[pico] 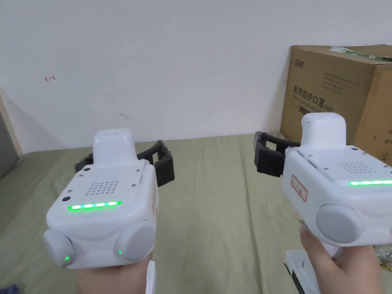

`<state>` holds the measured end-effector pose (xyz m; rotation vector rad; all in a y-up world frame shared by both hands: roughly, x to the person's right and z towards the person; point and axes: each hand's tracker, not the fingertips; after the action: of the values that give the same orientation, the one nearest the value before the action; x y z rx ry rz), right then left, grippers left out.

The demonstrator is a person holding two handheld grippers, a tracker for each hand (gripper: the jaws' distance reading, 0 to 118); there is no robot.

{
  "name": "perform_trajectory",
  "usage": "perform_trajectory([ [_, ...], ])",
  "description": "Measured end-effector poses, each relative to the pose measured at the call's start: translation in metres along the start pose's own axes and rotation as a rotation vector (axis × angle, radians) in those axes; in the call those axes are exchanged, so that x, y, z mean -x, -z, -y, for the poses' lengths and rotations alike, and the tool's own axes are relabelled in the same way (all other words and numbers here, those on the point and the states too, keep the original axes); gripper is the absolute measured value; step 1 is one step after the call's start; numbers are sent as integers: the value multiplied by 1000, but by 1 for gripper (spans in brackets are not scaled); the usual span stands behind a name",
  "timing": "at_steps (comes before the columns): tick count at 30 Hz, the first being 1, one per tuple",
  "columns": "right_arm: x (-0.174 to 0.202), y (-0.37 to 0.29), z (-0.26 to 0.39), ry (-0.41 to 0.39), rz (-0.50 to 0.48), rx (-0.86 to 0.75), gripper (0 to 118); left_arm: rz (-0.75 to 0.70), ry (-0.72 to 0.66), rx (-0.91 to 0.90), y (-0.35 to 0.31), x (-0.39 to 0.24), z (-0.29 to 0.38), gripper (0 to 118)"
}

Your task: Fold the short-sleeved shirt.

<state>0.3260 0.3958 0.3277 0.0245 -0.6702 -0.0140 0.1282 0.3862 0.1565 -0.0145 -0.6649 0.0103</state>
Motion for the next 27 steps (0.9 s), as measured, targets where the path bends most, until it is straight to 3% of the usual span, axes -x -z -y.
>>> perform_trajectory([
  [1,0,-8,-3,-1,15,-24,96,3,8,-8,-4,3,-3,108],
  [2,2,-13,-6,-6,29,-44,96,14,18,-18,-7,3,-3,118],
  [5,8,-21,-8,-21,30,-64,96,-22,73,-68,-20,8,-7,118],
  [11,23,-18,0,-43,13,-54,96,-32,10,-52,-29,19,-8,118],
  [27,39,-3,16,-48,2,13,96,-69,74,-21,-27,26,4,118],
])
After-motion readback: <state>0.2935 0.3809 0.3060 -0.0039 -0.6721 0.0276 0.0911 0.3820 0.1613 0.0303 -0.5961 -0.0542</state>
